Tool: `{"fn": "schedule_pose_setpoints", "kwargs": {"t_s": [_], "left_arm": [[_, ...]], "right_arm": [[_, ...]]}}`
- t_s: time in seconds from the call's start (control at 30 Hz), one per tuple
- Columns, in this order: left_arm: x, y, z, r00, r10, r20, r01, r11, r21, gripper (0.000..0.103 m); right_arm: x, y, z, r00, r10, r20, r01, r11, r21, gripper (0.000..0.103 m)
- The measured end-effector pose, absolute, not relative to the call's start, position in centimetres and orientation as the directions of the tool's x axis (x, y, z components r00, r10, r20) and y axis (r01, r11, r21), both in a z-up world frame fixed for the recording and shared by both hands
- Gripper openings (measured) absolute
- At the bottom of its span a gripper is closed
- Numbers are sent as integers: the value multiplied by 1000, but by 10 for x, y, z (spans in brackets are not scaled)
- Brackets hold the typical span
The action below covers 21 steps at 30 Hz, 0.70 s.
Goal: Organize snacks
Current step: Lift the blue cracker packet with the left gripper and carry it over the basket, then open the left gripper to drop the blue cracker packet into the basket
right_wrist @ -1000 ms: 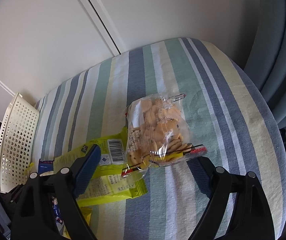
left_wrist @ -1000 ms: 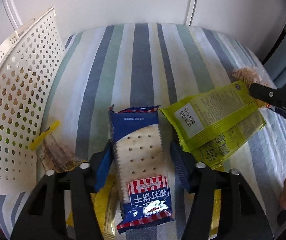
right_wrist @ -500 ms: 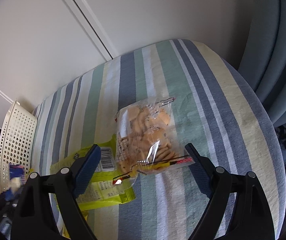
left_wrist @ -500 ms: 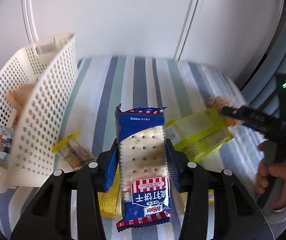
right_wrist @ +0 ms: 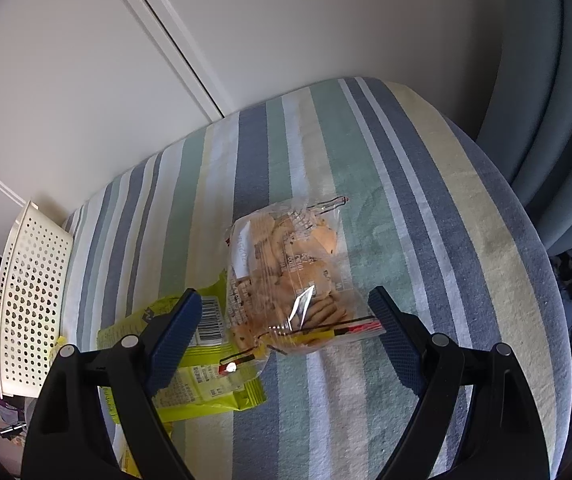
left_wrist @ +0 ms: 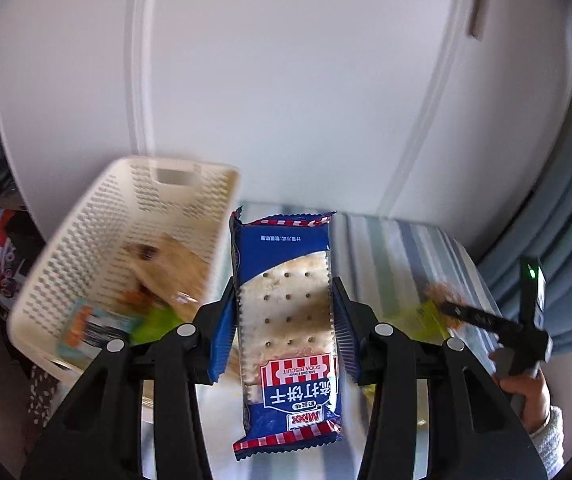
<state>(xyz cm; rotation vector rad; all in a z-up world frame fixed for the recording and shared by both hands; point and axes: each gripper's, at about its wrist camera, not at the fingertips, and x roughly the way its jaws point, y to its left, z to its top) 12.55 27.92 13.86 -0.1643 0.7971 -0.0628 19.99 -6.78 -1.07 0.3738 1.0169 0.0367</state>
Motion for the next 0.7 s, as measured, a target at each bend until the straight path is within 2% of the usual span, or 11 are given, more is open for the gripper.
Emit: {"fn": "schedule_pose_setpoints", "kwargs": {"t_s": [0.23, 0.53, 0.6, 0.63, 0.67, 0.7], "left_arm": [[134, 336, 146, 712, -37, -701, -125, 976, -179, 45], [150, 383, 124, 676, 37, -736, -230, 959, -163, 45], [154, 388, 118, 662, 40, -748, -244, 956, -165, 59], [154, 390, 116, 656, 45, -753, -255, 953, -166, 88], [154, 392, 115, 653, 59, -755, -276, 947, -165, 101], [150, 395, 114, 666, 82, -741, -308, 935, -174, 101]], "right_arm": [[201, -64, -11, 531, 197, -824, 138, 940, 313, 85], [202, -65, -11, 528, 196, -826, 137, 940, 311, 85], [202, -65, -12, 528, 196, -826, 138, 940, 311, 85], [202, -64, -12, 528, 196, -826, 138, 940, 312, 85], [202, -64, -12, 528, 196, -827, 140, 940, 312, 85], [202, -65, -12, 527, 196, -827, 140, 939, 313, 85]]}}
